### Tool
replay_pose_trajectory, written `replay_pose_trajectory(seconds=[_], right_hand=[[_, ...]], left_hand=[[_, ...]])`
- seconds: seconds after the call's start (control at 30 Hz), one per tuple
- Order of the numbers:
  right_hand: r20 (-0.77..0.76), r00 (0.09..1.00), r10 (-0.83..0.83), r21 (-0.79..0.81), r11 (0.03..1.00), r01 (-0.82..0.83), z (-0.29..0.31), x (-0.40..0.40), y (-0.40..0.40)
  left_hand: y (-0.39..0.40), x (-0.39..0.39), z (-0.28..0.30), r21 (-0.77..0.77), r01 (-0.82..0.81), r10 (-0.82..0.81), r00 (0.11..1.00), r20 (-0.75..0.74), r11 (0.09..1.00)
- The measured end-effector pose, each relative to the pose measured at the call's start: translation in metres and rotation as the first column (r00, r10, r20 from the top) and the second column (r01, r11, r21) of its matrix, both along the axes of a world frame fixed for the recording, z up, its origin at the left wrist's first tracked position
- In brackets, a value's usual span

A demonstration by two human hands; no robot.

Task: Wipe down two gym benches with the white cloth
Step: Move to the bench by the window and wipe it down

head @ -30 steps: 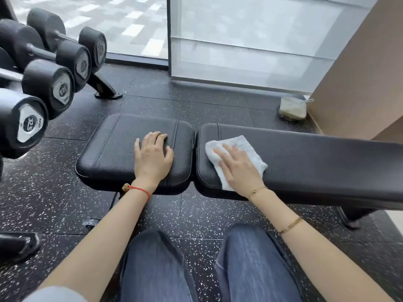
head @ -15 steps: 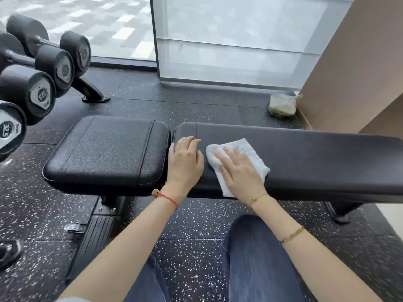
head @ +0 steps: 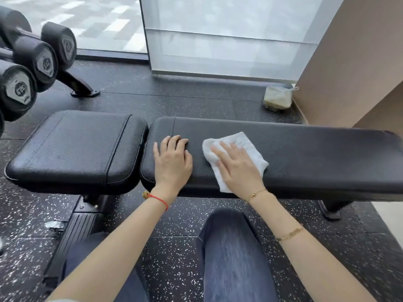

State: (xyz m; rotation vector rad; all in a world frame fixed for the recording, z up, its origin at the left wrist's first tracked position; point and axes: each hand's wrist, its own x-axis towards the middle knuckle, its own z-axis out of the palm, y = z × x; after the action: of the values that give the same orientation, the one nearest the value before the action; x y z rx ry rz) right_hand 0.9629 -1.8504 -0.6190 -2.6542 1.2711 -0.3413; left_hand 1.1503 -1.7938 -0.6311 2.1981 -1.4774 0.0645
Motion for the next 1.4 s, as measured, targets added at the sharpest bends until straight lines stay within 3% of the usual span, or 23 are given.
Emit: replay_pose_trajectory(seconds=[0.17, 0.27, 0.33, 0.47, 0.6, 0.7, 0.83, 0.9, 0.97, 1.1, 1.27, 1.33, 1.4], right_hand=[[-0.027, 0.949, -0.315, 0.017, 0.949, 0.316, 0.003, -0.073, -0.061], [-0.055, 0.888, -0.458, 0.026, 0.888, 0.459, 0.013, -0.061, -0.1], [-0.058, 0.908, -0.415, 0.022, 0.909, 0.417, 0.015, -0.029, -0.106], [-0.061, 0.995, -0.084, 0.011, 0.996, 0.085, 0.008, 0.022, -0.067], [-0.031, 0.988, 0.152, 0.013, 0.988, -0.152, 0.0, -0.007, -0.038], [-0.033, 0.999, 0.042, 0.035, 0.999, -0.041, 0.003, -0.019, -0.075], [-0.085, 0.985, -0.151, 0.025, 0.988, 0.154, 0.014, 0.033, -0.119], [-0.1, 0.989, -0.106, 0.029, 0.994, 0.109, 0.015, 0.067, -0.11], [-0.083, 0.996, 0.039, 0.011, 0.999, -0.038, 0.011, 0.085, -0.089], [-0.086, 0.956, 0.28, 0.01, 0.96, -0.28, 0.007, 0.065, -0.087], [-0.118, 0.991, -0.059, 0.046, 0.997, 0.065, 0.013, 0.076, -0.13], [-0.127, 0.991, -0.043, 0.04, 0.998, 0.048, 0.014, 0.084, -0.117], [-0.096, 0.992, 0.08, 0.028, 0.997, -0.077, 0.011, 0.076, -0.089]], left_hand=[[-0.001, -0.004, 0.0, -0.007, -0.015, 0.015, 0.999, 0.032, 1.0], [-0.003, -0.005, 0.0, -0.004, -0.025, 0.025, 0.998, 0.051, 1.0], [-0.004, -0.005, -0.001, -0.004, -0.025, 0.025, 0.998, 0.057, 1.0], [-0.004, -0.004, -0.003, -0.018, -0.027, 0.028, 0.998, 0.053, 0.999], [-0.002, -0.005, -0.002, -0.009, -0.021, 0.021, 0.998, 0.063, 1.0], [-0.002, -0.005, -0.002, -0.004, -0.022, 0.023, 0.998, 0.063, 1.0], [-0.003, -0.007, -0.001, -0.004, -0.025, 0.026, 0.998, 0.063, 1.0], [-0.004, -0.006, -0.001, -0.006, -0.026, 0.027, 0.998, 0.054, 1.0], [-0.003, -0.005, -0.003, -0.007, -0.029, 0.03, 0.998, 0.059, 1.0], [-0.002, -0.004, -0.005, -0.007, -0.029, 0.029, 0.998, 0.063, 1.0], [-0.003, -0.003, -0.002, -0.028, -0.029, 0.031, 0.999, 0.045, 0.999], [-0.002, -0.002, -0.001, -0.026, -0.029, 0.03, 0.998, 0.047, 0.999], [-0.002, -0.001, -0.001, -0.026, -0.027, 0.028, 0.999, 0.044, 0.999]])
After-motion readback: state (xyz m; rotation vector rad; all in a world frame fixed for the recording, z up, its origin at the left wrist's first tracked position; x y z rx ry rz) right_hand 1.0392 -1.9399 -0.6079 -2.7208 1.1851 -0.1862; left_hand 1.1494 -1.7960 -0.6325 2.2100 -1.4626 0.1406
